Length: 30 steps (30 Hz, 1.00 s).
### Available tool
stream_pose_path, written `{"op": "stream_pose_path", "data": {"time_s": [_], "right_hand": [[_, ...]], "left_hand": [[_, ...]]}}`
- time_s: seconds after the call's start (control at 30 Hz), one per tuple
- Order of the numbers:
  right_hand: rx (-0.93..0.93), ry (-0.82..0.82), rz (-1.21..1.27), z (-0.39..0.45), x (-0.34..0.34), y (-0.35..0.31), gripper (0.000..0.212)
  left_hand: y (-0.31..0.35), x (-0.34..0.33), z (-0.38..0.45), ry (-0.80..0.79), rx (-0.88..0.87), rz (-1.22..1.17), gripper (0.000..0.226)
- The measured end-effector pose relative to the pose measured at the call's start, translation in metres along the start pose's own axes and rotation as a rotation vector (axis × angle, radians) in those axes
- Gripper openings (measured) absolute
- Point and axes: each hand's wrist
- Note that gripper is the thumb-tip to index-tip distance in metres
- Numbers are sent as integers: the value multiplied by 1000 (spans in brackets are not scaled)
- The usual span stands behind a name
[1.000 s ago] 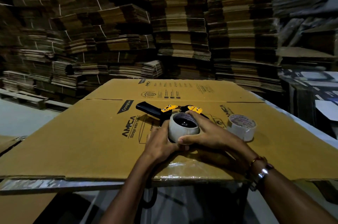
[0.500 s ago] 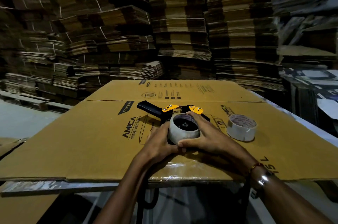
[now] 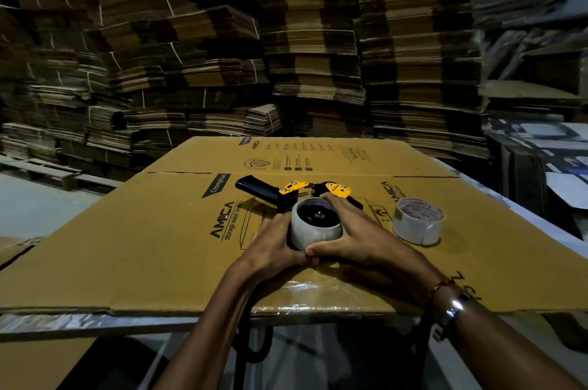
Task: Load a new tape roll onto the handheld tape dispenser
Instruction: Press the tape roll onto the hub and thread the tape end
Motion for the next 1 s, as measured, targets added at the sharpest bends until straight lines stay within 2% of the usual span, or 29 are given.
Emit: {"op": "stream_pose_path", "data": {"time_s": [0.2,0.33,0.43,0.57,0.7,0.8,0.93,1.0], "right_hand": [[-41,-39,-34,4,2,-1,100],[-60,-49,-42,5,2,1,106],[-70,-36,-39,5,0,3,106],[-72,-42,-7,4,-1,5,94],[-97,-75,-15,4,0,6,103],[-133,-96,-27,6,0,7,105],[-147,-96,-7,4,-1,6,104],[-151,-102,1,2,0,4,105]], "left_hand": [[7,2,-7,13,-13,53,88],[8,2,-6,3,-6,81,92],[9,4,-7,-25,19,89,100],[9,6,-8,-60,26,106,93],[11,11,-9,-126,46,121,91],[12,13,-10,-168,55,105,97],[12,15,-10,-203,66,76,118],[12,15,-11,-196,65,83,121]]}}
Point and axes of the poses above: each hand's wrist, its own z-axis towards the middle knuckle, its own x-axis out of the back of the hand, y = z × x, and after that the axes turned 15 degrees about -y, right-handed
